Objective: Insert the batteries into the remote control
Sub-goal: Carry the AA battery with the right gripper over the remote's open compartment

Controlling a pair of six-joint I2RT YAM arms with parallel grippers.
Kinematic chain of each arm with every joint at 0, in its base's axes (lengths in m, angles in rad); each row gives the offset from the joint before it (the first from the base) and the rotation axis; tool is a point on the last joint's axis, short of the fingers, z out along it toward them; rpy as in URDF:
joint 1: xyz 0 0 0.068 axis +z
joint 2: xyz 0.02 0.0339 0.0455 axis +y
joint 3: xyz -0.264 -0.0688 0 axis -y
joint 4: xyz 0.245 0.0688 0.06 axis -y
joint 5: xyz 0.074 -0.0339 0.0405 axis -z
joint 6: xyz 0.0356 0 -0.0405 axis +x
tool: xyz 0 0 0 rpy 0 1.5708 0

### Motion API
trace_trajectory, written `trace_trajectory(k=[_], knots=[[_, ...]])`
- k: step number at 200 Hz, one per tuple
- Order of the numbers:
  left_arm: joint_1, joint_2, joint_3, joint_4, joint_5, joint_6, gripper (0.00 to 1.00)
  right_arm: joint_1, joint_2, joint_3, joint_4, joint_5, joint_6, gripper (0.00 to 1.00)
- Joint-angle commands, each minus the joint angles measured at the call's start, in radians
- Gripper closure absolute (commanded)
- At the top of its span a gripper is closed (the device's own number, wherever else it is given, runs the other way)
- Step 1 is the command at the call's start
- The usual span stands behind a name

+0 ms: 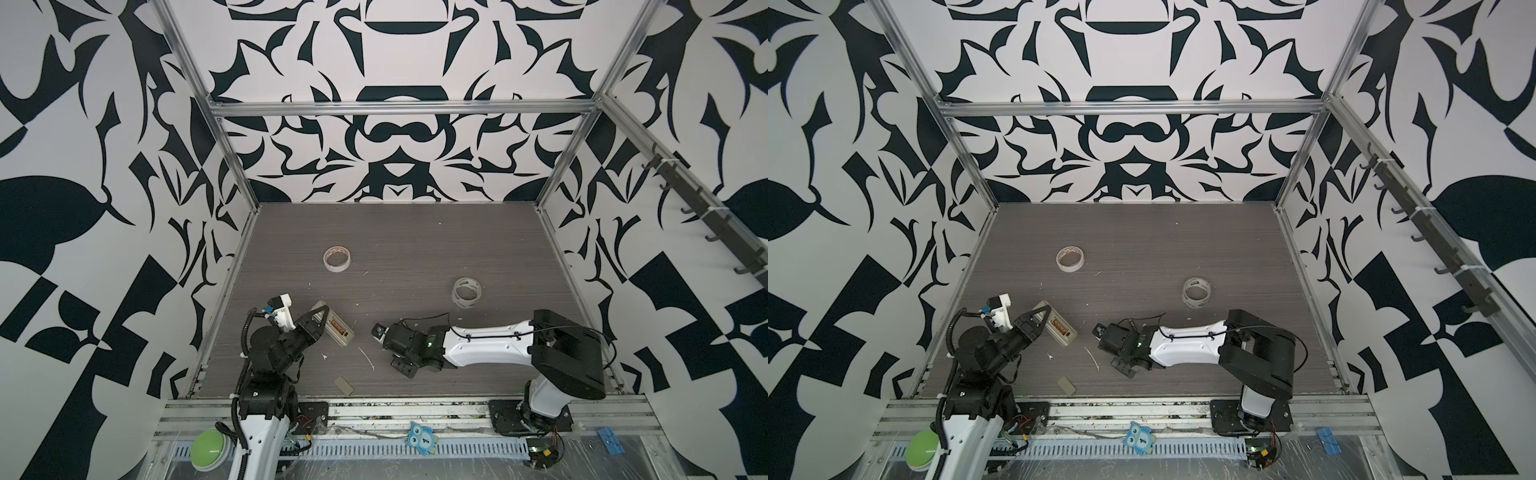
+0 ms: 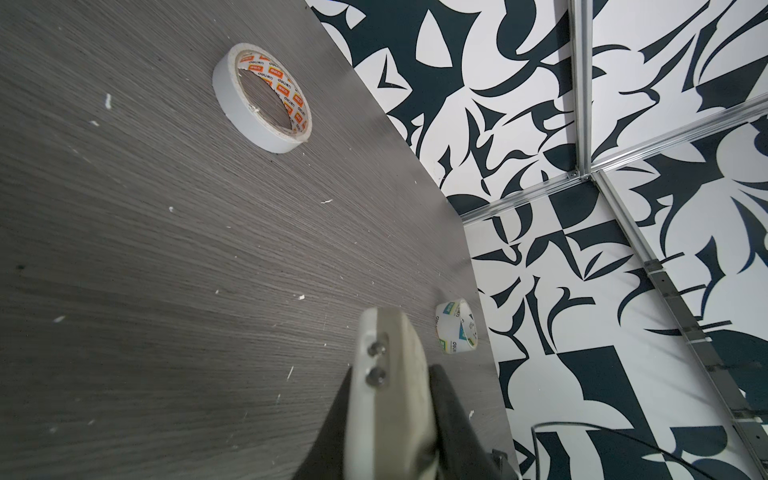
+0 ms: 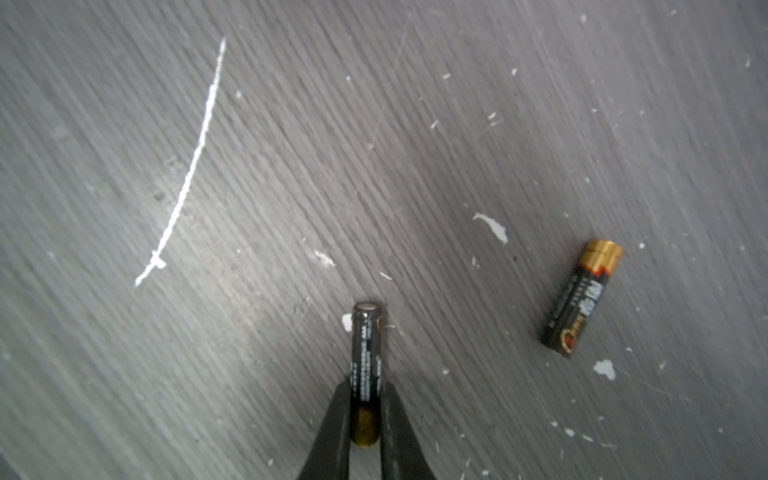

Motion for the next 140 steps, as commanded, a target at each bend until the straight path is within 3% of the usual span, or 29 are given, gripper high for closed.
trace_trajectory(k=[1,87,140], knots=[[0.003,-0.016,0.012,0.007,0.013,-0.001,1.0,0.003,-0.034,-0.016,0.001,0.01,0.024,0.8],[0.003,0.006,0.025,0.018,0.014,0.006,1.0,0.003,-0.043,-0.031,0.004,0.008,0.039,0.78],[0.003,-0.003,0.023,0.019,0.017,0.003,1.0,0.003,-0.036,-0.04,0.014,0.01,0.04,0.87]])
